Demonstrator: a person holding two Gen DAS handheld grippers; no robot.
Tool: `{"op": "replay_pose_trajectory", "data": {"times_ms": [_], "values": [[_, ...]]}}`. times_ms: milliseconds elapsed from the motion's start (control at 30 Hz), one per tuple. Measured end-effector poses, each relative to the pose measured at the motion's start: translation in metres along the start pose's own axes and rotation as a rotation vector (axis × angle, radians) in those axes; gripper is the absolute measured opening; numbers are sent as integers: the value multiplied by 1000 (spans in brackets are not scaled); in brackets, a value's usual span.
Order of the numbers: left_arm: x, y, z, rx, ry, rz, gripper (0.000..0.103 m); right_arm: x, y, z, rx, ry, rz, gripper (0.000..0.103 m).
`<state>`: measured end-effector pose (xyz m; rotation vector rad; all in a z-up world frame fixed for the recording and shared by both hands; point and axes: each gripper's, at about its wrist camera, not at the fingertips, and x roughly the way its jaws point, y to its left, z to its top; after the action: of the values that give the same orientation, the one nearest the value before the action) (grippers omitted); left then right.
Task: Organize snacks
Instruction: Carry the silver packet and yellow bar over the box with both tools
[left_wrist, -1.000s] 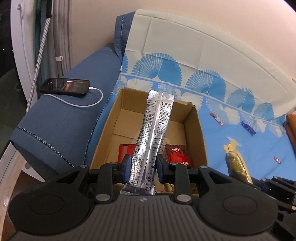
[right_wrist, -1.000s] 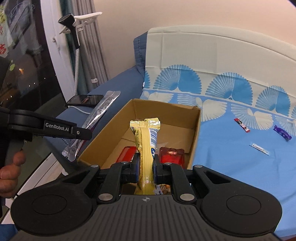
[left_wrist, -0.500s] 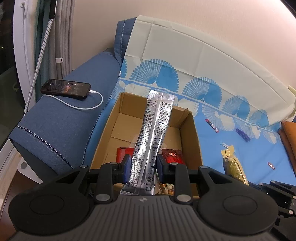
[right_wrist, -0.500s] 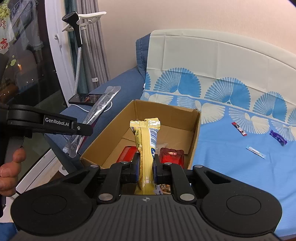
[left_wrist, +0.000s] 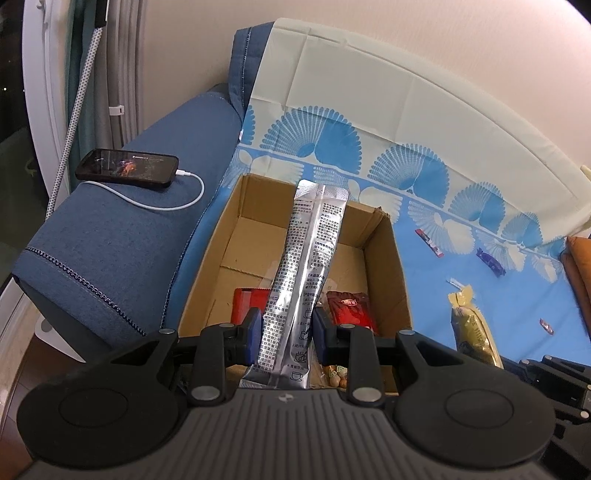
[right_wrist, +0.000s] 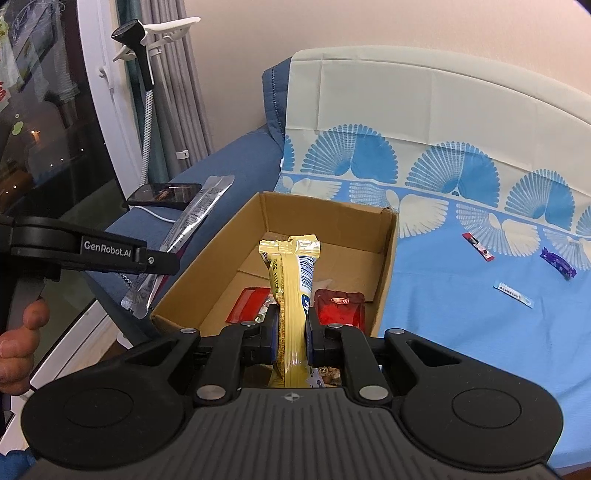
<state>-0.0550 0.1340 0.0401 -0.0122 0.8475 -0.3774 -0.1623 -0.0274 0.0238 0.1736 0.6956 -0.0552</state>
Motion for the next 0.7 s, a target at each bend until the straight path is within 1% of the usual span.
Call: {"op": "replay_pose_trajectory", "data": {"times_ms": [200, 700], "values": [[7, 1, 2, -8, 3, 9, 32, 10, -2, 5, 3, 3, -3, 15], [31, 3, 12, -19, 22, 18, 32, 44, 0, 13, -3, 44, 6, 15]]}}
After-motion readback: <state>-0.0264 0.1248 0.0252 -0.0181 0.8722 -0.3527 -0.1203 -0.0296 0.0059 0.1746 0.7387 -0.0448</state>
